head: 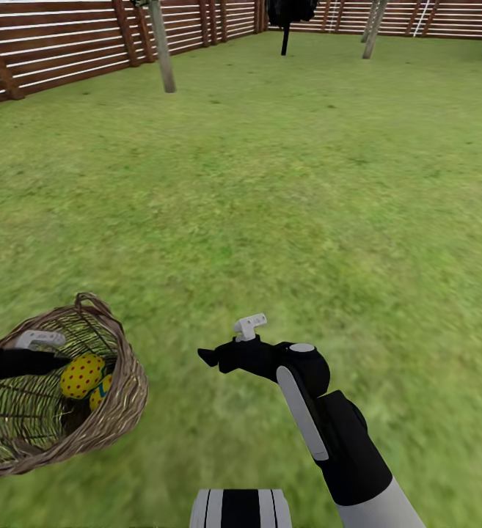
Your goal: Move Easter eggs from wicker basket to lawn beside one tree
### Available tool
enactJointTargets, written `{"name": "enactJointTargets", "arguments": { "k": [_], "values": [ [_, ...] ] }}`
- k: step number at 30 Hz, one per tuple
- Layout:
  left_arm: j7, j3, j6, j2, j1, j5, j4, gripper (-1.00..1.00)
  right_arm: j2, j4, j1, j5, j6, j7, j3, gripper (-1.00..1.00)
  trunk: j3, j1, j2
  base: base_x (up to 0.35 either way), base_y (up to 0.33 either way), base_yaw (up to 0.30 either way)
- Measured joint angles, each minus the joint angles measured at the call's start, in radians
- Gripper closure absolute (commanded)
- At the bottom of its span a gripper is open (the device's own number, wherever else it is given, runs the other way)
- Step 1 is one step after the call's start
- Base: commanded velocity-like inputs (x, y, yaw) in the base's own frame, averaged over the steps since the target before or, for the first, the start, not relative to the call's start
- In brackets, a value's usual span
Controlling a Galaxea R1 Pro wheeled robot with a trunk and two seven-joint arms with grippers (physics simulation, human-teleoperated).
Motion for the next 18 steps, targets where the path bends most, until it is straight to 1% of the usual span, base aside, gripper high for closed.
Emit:
{"name": "enactJointTargets", "arguments": {
  "k": [11, 16, 18],
  "values": [
    [0.001, 0.001, 0.000, 0.000, 0.000, 0.001, -0.001, -1.00, 0.000, 0.001, 0.000, 0.001, 0.000, 0.000, 0.012, -1.00, -0.043, 0.005, -0.003, 0.000, 0.000, 0.000],
    [0.001, 0.005, 0.000, 0.000, 0.000, 0.001, -0.002, -1.00, 0.000, 0.001, 0.000, 0.001, 0.000, 0.000, 0.012, -1.00, -0.043, 0.005, -0.003, 0.000, 0.000, 0.000],
    [0.000, 0.014, 0.000, 0.000, 0.000, 0.001, -0.002, -1.00, 0.000, 0.001, 0.000, 0.001, 0.000, 0.000, 0.012, -1.00, -0.050, 0.006, -0.003, 0.000, 0.000, 0.000]
  ]
}}
